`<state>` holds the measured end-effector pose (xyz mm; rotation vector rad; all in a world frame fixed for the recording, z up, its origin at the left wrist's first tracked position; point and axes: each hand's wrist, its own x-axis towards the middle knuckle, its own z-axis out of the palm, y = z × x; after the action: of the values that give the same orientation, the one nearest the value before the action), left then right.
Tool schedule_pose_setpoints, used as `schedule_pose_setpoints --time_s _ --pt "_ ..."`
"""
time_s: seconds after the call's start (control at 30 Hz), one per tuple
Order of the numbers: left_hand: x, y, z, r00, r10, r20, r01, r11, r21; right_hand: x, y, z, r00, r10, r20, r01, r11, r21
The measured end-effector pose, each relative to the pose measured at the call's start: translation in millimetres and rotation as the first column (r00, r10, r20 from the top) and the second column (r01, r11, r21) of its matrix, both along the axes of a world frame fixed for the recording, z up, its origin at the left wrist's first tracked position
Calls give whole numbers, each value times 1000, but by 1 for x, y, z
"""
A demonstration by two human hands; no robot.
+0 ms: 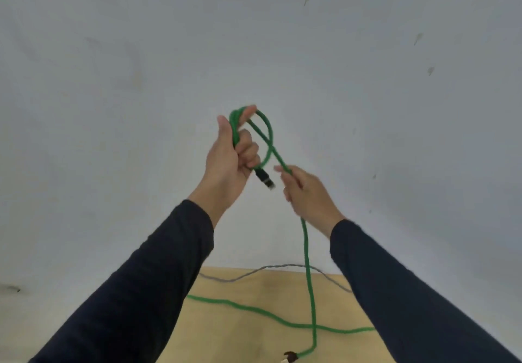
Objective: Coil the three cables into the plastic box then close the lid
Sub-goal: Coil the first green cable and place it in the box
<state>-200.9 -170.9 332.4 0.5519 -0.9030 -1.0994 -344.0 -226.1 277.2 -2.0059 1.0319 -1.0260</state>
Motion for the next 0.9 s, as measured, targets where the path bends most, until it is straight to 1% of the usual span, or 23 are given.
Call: schedule_pose_setpoints --time_s 0.03,0.07,0.1,0.13,0.17,0.23,0.3,0.33,0.37,0.43,0.5,0.6,0.67,0.73,0.8,0.83,0.87,0.9 --pt "6 -5 4 995 90 48 -91 996 8 7 9 -7 995 42 -95 -42 999 1" --pt "12 -9 4 971 190 143 -193 981 6 13 19 -13 974 95 -207 -97 995 2" --pt "17 -13 1 914 288 285 -296 955 -15 18 28 -16 936 149 -319 -157 988 3" --pt "21 -15 -4 824 356 442 -370 927 -57 22 35 -16 890 194 -412 -213 977 0" --pt "24 -15 -11 716 389 580 -407 907 -105 24 41 -12 853 222 -472 -257 966 -9" --pt "26 -12 -29 538 368 758 -387 907 -166 22 44 3 828 218 -516 -288 956 -60" --pt "22 -3 -49 430 282 858 -296 941 -161 14 42 22 831 205 -517 -294 951 -96" --pt "18 4 -58 407 223 886 -237 962 -133 8 41 31 842 214 -496 -297 950 -94" --pt "13 9 -66 420 174 891 -197 975 -98 3 38 39 855 230 -465 -299 951 -79" --pt "5 17 -73 539 89 838 -148 989 -10 -7 31 49 889 234 -394 -279 958 -60" --pt "-2 21 -73 644 10 765 -95 993 67 -15 24 55 923 198 -331 -235 969 -77" --pt "-7 27 -65 798 -152 582 58 982 177 -31 17 62 969 178 -170 -191 980 -62" --pt "-8 32 -57 852 -264 451 179 958 223 -38 14 64 986 157 -46 -159 987 -33" --pt "-9 35 -47 895 -348 281 300 933 201 -39 11 59 984 154 86 -154 988 -10" --pt "-10 34 -29 928 -362 84 352 929 112 -33 7 49 971 89 220 -91 996 -1" --pt "-8 31 -19 943 -333 2 333 941 57 -30 5 41 973 26 228 -23 1000 -15" --pt "-5 29 -8 956 -286 -70 288 958 8 -27 5 33 981 -34 189 43 998 -44" --pt "-1 25 2 966 -224 -129 223 975 -26 -23 6 23 991 -72 115 82 993 -84"
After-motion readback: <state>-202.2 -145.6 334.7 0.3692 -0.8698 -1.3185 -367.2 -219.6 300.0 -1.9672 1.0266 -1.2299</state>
